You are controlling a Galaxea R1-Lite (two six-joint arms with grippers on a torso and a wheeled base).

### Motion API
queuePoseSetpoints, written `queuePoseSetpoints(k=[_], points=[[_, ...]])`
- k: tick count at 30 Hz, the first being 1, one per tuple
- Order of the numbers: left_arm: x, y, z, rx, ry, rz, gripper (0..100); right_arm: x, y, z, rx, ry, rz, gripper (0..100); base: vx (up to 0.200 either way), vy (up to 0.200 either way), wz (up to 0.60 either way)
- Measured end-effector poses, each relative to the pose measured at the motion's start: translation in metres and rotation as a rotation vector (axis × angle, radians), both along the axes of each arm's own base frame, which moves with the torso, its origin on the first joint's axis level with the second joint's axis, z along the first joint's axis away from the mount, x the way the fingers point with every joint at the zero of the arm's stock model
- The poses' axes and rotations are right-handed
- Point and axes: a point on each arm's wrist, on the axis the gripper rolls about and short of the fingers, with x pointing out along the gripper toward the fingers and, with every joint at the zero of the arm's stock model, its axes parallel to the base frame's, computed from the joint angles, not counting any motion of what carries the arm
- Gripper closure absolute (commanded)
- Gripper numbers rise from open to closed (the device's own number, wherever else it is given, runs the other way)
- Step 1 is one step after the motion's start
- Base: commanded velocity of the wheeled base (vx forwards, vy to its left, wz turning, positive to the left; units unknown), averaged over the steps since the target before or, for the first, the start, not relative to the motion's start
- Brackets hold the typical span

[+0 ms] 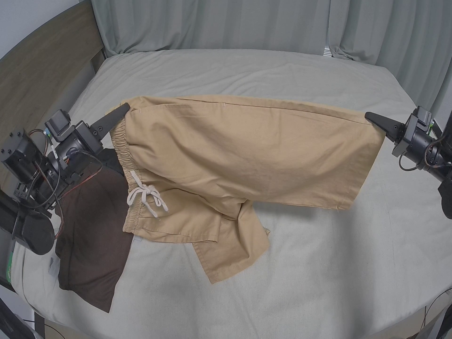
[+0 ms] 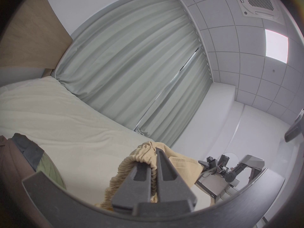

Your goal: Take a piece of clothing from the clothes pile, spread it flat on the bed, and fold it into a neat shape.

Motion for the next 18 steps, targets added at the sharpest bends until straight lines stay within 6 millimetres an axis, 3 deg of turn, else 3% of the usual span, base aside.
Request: queuePoseSetpoints(k=[8, 18], points=[[0.04, -0.005, 0.003, -0.051, -0.033, 0.065, 100, 0.046, 0.001, -0.005, 0.005, 0.002, -0.002, 100, 0.0, 0.0, 0.0], [0.094, -0.013, -0.009, -0.07, -0.019, 0.078, 100, 0.104, 0.001, -0.02, 0.028, 0.019, 0.002, 100, 0.0, 0.0, 0.0]])
